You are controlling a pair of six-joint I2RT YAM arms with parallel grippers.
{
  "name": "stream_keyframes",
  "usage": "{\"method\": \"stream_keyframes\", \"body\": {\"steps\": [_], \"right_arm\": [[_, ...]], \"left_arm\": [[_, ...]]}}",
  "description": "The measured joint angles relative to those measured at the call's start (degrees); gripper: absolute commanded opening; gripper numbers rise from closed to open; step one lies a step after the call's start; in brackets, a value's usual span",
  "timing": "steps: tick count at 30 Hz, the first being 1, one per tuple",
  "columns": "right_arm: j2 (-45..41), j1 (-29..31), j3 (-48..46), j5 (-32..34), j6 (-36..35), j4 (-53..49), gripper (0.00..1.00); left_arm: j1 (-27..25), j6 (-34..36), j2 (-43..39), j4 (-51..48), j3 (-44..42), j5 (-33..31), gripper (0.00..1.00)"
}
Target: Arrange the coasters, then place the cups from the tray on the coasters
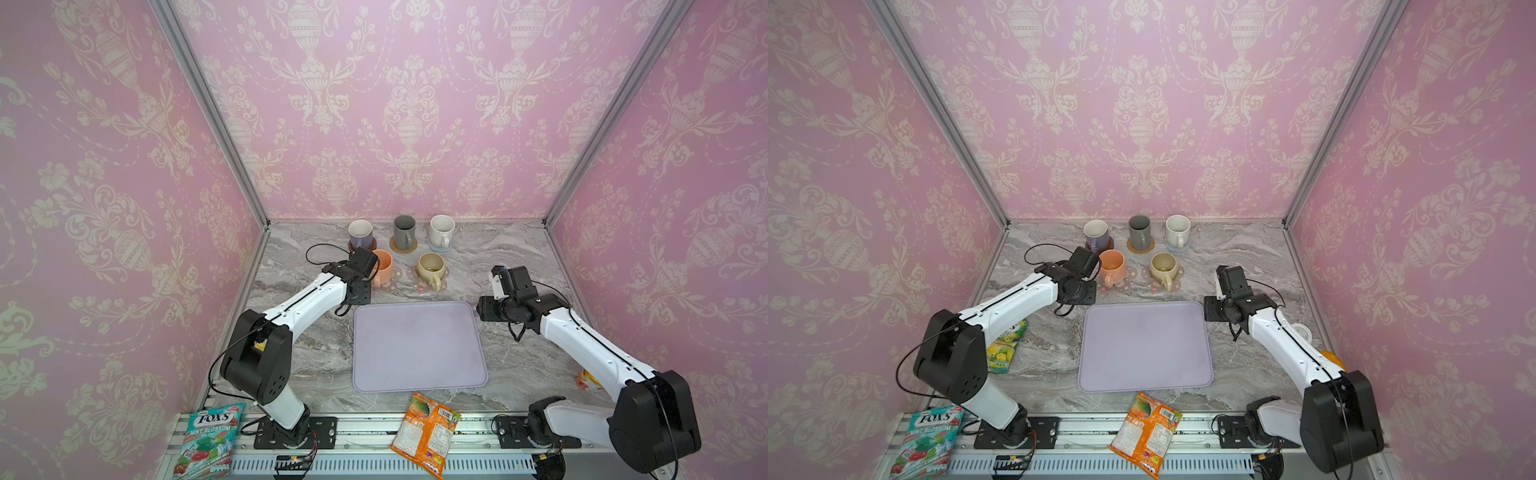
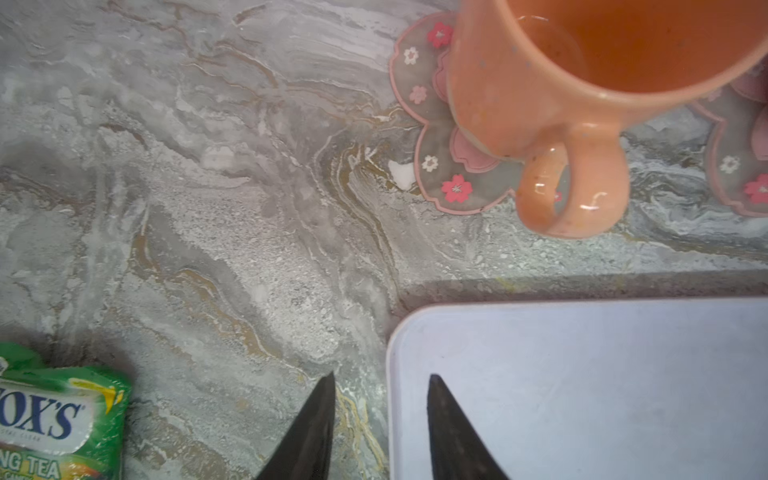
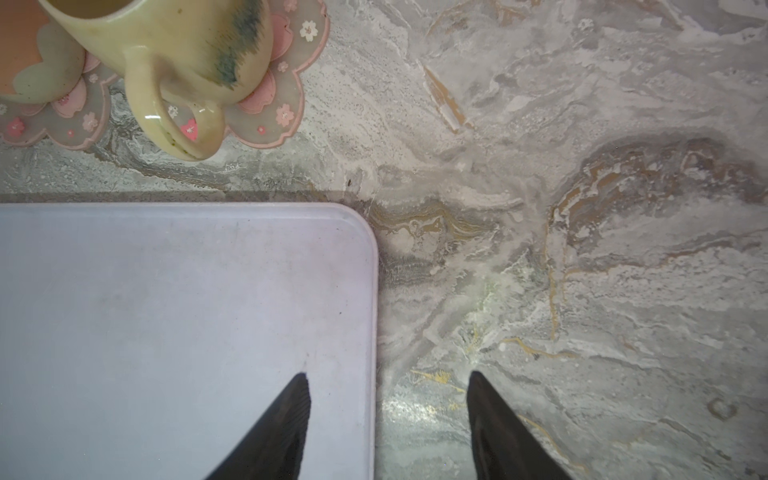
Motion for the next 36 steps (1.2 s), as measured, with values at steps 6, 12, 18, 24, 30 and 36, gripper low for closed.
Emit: {"method": "stream_keyframes", "body": {"steps": [6,12,18,24,30,36], "right_arm": [[0.02,-2.82,0.0,0.44,-1.55,1.77,0.64],[-0.13,-8.09,-0.2,-0.11,-3.5,5.53,0.65],[-2.03,-15.02,-3.5,-1.07,-4.37,12.48,0.67],[-1.99,-19.63,-9.11,-3.52,-2.99,23.32,0.72],[2.23,-20.61,-14.03,-7.52,-2.27,38.07,0.81],[9.27,-21.24,-15.23,-8.79,-1.29,48.13,0.85]], "left_arm": [[3.85,1.38,-5.92,2.23,-4.15,-3.56,0.41],[8.72,3.63,-9.77,5.7,-7.52,-5.92,0.46],[10.58,6.99,-10.08,9.18,-8.81,-8.09,0.51],[13.73,8.46,-9.94,14.99,-12.31,-11.28,0.64],[16.79,9.35,-7.37,23.5,-14.78,-15.34,0.68],[17.66,13.29,-5.07,35.71,-20.63,-18.29,0.73]]}}
